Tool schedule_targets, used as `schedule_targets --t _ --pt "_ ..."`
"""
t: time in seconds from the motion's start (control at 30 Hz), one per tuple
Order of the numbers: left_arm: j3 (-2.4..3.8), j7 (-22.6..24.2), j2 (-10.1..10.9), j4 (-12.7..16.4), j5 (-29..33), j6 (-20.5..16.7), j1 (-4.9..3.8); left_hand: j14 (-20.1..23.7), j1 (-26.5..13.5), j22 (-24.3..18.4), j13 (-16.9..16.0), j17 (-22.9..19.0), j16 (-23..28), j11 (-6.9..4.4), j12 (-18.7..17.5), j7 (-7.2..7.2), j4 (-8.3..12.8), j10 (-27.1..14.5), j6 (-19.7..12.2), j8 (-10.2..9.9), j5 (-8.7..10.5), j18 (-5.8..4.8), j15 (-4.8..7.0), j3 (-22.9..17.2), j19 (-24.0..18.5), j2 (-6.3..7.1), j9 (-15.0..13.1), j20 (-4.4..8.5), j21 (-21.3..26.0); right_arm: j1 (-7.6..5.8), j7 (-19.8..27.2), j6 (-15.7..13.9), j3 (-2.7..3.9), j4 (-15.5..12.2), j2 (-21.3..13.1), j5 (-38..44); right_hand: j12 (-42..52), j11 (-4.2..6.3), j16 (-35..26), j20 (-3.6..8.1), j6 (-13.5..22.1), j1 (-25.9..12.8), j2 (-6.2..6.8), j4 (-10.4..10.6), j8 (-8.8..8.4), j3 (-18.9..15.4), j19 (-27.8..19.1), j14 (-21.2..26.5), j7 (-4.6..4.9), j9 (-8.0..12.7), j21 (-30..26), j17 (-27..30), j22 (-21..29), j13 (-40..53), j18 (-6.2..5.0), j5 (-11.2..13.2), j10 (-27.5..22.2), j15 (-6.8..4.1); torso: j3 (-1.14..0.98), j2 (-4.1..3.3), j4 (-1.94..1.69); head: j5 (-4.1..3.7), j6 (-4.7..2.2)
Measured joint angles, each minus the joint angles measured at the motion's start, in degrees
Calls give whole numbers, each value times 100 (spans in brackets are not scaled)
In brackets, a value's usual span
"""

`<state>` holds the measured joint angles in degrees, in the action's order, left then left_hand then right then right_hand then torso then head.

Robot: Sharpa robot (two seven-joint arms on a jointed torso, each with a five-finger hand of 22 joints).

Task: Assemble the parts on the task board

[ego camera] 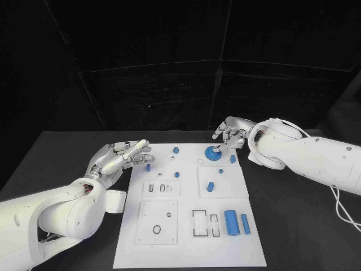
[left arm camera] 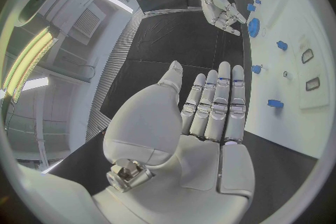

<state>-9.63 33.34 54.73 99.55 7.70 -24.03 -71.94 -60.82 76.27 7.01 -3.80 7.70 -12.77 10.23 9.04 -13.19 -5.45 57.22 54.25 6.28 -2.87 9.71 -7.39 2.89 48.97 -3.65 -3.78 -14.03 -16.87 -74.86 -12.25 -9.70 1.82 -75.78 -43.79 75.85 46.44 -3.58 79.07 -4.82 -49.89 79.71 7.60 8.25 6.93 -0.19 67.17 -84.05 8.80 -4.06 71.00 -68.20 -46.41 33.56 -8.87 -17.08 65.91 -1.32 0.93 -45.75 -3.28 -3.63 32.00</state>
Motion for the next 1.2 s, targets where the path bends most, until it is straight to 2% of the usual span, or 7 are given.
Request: schedule_targets --t 0.23,0.5,0.6,0.63,0.77,1.2 --pt "0 -2 -3 -4 0 9 0 0 0 -6 0 0 34 0 0 0 0 0 0 0 0 0 0 0 0 0 0 0 0 4 -31 122 0 15 48 125 569 22 214 0 0 135 -15 23 133 6 0 0 0 -16 22 -381 9 628 0 -42 212 0 0 1 0 1 27" --pt "0 -3 -3 -8 0 14 0 0 0 -5 0 -1 34 0 0 0 0 0 0 0 0 0 0 0 0 0 0 0 0 14 -52 294 -1 -20 47 250 1174 51 329 -21 -22 179 -59 48 203 -19 21 0 -22 -15 56 -588 -29 1315 -1 -89 423 0 -2 4 8 6 36" --pt "0 -3 -3 -11 -1 15 0 0 0 -5 0 -1 34 0 0 0 0 0 0 0 0 0 0 0 0 0 0 0 0 20 -54 347 -1 -27 47 287 1313 31 359 -21 -80 179 -59 48 255 -19 21 0 -45 -15 61 -639 -47 1469 -1 -132 443 0 -2 4 8 -6 36" --pt "0 -3 -3 -12 -1 15 0 0 0 -5 0 -1 34 0 0 0 0 0 0 0 0 0 0 0 0 0 0 0 0 25 -54 369 -1 -28 47 306 1353 52 358 -21 -82 196 -76 48 255 -19 21 0 -44 -15 61 -650 -54 1519 -1 -145 466 0 -2 4 8 -11 30" --pt "0 -4 -7 -15 -1 18 0 0 0 -5 0 -1 34 0 0 0 0 0 0 0 0 0 0 0 0 0 0 0 0 42 -55 435 -2 -25 49 356 1461 32 396 -21 -82 203 -83 48 255 -19 21 0 -44 -14 61 -676 -61 1659 -2 -172 507 0 -2 4 7 -13 22" --pt "0 -6 -13 -25 -1 24 0 0 0 -5 0 3 34 0 0 0 17 0 0 0 0 1 0 17 0 0 0 0 0 60 -55 538 -2 47 117 465 1612 41 425 -21 -102 203 -83 47 283 -19 21 0 -64 -13 61 -675 -80 1851 -2 -173 556 -1 -2 2 3 -16 43"
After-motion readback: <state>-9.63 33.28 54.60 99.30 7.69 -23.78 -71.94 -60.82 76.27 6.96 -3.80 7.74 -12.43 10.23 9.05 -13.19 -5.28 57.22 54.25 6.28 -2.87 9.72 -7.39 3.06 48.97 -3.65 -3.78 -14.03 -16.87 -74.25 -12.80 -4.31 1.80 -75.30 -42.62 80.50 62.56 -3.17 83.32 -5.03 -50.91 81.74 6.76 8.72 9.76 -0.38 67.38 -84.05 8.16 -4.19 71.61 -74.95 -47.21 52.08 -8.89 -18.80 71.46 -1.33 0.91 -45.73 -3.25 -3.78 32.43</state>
